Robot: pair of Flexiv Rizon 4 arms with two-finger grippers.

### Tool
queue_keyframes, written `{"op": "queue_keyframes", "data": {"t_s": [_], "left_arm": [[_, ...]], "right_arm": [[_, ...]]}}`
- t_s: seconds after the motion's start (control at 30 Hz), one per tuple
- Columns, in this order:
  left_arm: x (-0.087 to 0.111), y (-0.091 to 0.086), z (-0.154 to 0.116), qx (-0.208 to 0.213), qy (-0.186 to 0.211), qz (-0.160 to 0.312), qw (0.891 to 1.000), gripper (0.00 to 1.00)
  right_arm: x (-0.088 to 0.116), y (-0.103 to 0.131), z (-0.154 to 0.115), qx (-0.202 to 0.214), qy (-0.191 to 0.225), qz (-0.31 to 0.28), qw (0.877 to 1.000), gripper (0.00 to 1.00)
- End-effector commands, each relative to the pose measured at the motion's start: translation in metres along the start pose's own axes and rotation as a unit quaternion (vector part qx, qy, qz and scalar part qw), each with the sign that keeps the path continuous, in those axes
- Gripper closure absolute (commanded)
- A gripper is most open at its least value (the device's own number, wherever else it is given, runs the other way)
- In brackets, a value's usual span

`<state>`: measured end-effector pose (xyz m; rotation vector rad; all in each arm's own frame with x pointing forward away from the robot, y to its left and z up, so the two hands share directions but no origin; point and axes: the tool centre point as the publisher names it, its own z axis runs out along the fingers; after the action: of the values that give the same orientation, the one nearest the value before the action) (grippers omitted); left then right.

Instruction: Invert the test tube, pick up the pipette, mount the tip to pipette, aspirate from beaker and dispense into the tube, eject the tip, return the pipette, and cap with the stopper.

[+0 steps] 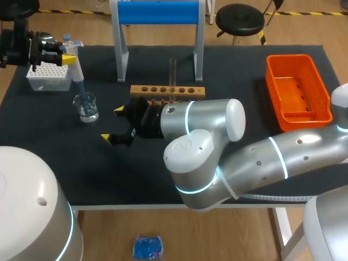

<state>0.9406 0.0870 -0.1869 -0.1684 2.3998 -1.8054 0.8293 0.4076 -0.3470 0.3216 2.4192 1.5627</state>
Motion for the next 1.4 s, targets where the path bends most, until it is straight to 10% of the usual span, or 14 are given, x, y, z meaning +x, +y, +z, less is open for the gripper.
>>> {"op": "queue_keyframes", "data": {"t_s": [0.03,0.8,1.4], "left_arm": [[-0.001,0.001,0.000,0.000,0.001,0.001,1.000,1.00],[-0.001,0.001,0.000,0.000,0.001,0.001,1.000,1.00],[-0.001,0.001,0.000,0.000,0.001,0.001,1.000,1.00]], "right_arm": [[0.001,0.017,-0.012,0.017,-0.007,0.000,1.000,0.00],[-0.029,0.149,-0.118,0.032,-0.094,-0.105,0.990,0.00],[-0.072,0.194,-0.158,-0.018,-0.030,-0.175,0.984,0.00]]}}
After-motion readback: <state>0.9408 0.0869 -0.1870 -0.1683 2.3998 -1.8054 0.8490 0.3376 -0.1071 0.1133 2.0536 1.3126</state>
